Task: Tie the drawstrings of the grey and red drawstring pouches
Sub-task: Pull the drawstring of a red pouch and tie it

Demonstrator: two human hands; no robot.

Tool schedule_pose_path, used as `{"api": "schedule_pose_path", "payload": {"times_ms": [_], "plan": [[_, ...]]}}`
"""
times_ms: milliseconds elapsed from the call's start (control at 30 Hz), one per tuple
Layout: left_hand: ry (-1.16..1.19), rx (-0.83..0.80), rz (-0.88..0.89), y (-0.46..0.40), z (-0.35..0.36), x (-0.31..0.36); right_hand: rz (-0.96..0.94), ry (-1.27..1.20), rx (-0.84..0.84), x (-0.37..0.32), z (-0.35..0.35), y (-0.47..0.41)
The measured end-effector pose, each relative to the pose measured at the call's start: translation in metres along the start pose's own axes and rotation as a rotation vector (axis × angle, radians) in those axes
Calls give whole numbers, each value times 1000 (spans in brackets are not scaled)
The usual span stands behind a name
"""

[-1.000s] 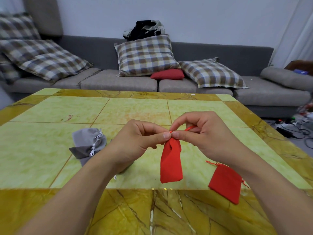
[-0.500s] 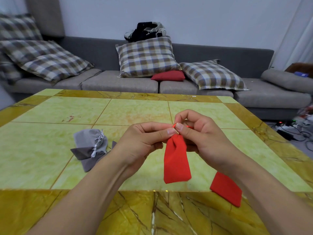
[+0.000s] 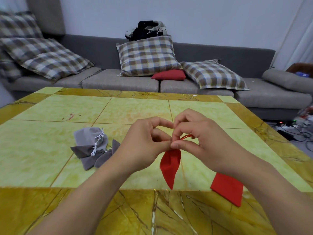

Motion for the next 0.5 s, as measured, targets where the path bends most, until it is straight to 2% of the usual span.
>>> {"api": "schedule_pose_path", "payload": {"times_ms": [100,333,500], "plan": [[-34,-99,43,1,3,0,88,-127,-24,3,2,1],[68,-125,71,1,2,4,457,-607,24,13,-5,0],[188,-99,95,4,4,8,611,-788,123,14,1,1]]}}
Point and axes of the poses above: each hand's wrist, its own y-axis away from the middle knuckle, its own z-axis out of the palm, x = y × z, the point moved 2 cm from there along -y, towards the middle knuckle, and after that the axes turned 12 degrees about x, right-handed, at the moved point
